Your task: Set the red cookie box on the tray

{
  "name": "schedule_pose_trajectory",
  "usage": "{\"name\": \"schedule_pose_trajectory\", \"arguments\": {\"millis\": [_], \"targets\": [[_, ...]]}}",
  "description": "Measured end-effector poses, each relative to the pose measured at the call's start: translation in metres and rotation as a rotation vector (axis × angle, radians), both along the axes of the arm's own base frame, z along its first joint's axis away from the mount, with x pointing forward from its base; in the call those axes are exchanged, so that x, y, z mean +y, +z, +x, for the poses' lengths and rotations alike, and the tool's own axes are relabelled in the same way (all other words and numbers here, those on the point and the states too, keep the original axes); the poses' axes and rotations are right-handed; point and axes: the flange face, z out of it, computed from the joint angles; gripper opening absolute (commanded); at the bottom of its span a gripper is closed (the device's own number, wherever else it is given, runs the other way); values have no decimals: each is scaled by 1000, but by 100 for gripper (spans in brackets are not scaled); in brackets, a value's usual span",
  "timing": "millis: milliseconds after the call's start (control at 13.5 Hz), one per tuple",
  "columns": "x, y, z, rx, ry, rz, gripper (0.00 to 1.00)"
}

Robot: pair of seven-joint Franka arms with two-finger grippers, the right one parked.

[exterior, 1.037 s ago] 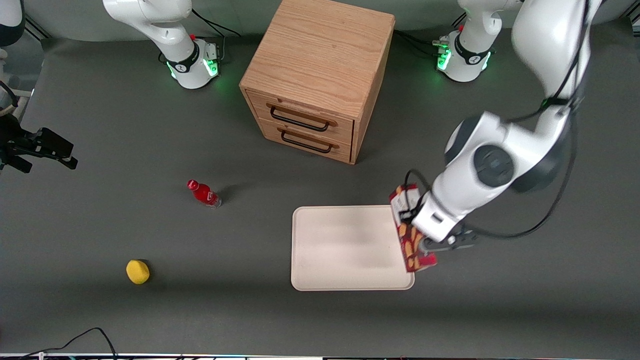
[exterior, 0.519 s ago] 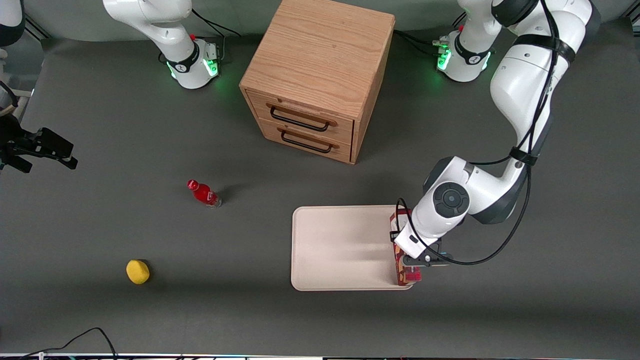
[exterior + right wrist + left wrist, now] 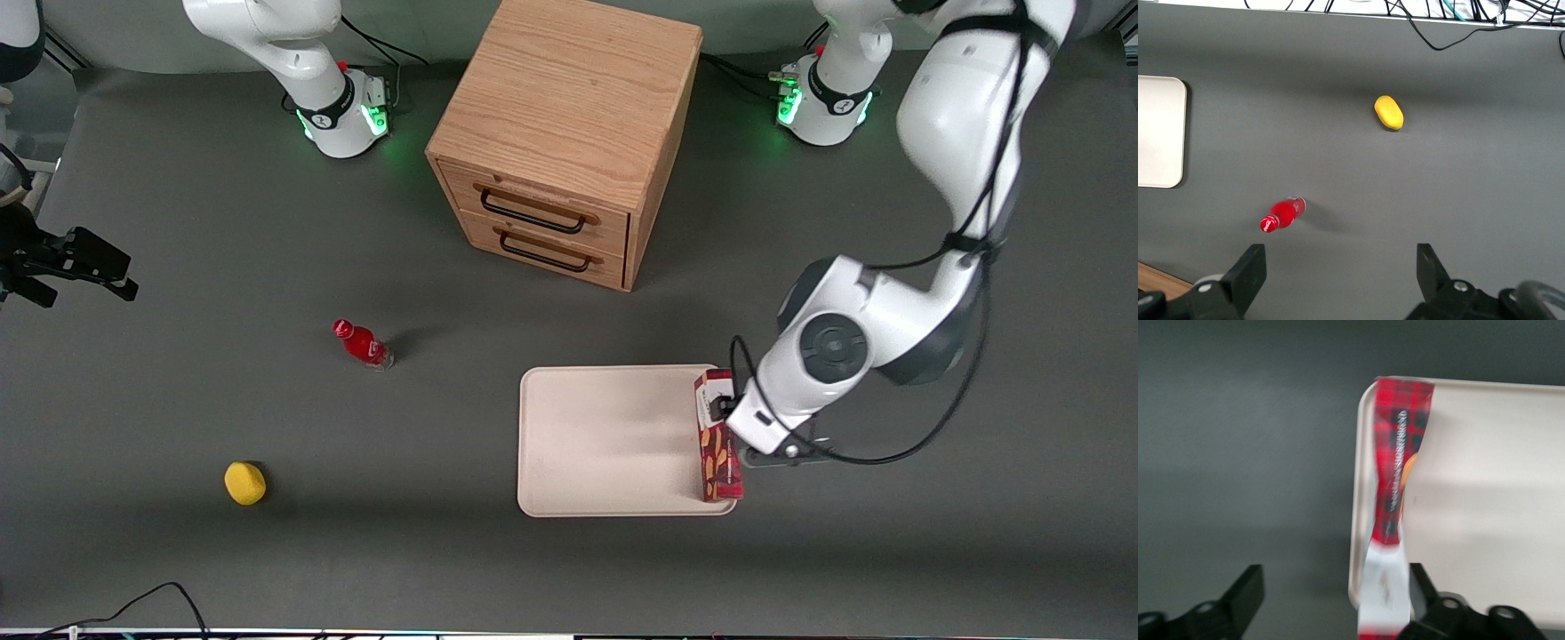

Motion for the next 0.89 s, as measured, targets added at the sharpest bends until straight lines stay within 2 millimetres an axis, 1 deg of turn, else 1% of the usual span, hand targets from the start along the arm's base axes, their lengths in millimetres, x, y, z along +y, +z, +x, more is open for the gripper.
{"name": "schedule_pose_trajectory", "arguments": {"millis": [74, 148, 222, 296, 370, 444, 519, 593, 667, 741, 815, 889], "targets": [[15, 40, -7, 27, -7, 6, 100], [38, 80, -16, 46, -12, 19, 100], [66, 116, -26, 65, -26, 25, 100], [100, 148, -36, 89, -50, 27, 100], [137, 175, -48, 112, -80, 23, 100], [175, 197, -62, 131, -108, 15, 100], [207, 213, -79, 142, -128, 10, 100], [232, 222, -99, 149, -142, 5, 100], [247, 227, -120, 155, -149, -1, 100], [254, 228, -142, 162, -150, -4, 100], [254, 228, -161, 168, -151, -5, 100], [252, 229, -175, 172, -154, -4, 100]]}}
